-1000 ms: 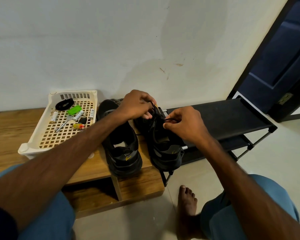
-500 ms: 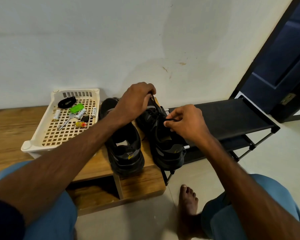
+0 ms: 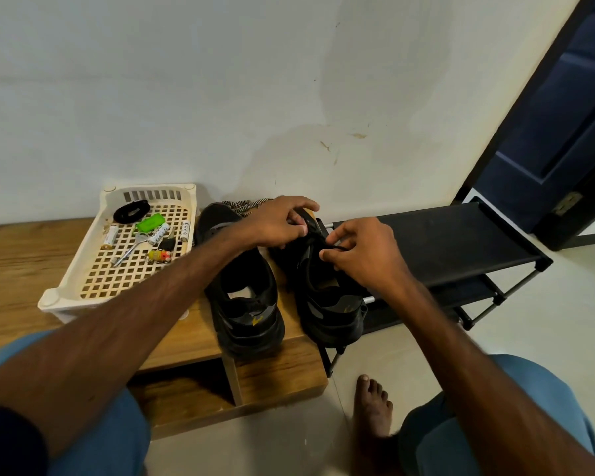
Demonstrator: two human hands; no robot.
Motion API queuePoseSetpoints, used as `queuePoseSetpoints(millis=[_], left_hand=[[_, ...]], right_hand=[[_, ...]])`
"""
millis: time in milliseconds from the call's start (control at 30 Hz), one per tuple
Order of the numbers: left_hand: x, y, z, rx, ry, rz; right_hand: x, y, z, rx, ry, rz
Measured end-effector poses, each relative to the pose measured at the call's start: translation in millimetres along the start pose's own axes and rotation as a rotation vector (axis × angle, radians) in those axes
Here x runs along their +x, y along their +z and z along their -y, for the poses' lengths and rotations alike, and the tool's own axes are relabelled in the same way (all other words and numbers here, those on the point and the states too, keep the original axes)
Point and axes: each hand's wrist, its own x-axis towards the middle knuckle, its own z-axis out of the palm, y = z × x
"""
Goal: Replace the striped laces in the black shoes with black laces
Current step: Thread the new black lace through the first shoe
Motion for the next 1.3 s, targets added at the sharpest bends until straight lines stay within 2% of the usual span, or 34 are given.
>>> queuePoseSetpoints(millis=[167,367,700,867,1133,1233,1300], left_hand=[[5.0,-4.3,3.1,0.292,0.255,-0.058],[7.8,-6.8,6.0,0.36,0.326,-0.015],[4.8,-11.5,7.7,0.459,0.311,-0.196],[4.7,-10.5,7.4,0.57,0.226,-0.256],[2.9,-9.8,2.2,0.649,0.107,-0.243],[4.1,-12.2,4.4,0.659,0.127,-0.232],[4.7,-15.6,6.3,0.642,0.206,-0.145]], right_hand=[[0.1,-3.1,-1.2,-0.022,-0.007,0.016],[0.4,-4.2,-2.0,-0.038,-0.02,0.015],[0.5,-4.3,-2.9,-0.054,-0.046,-0.011],[-1.0,-6.5,-3.1,-0.079,-0.046,0.019],[-0.8,-6.7,-3.4,-0.072,-0.035,0.027],[-0.4,-6.4,-4.3,-0.07,-0.028,0.029],[1.0,-5.8,-4.1,-0.045,-0.004,0.029]])
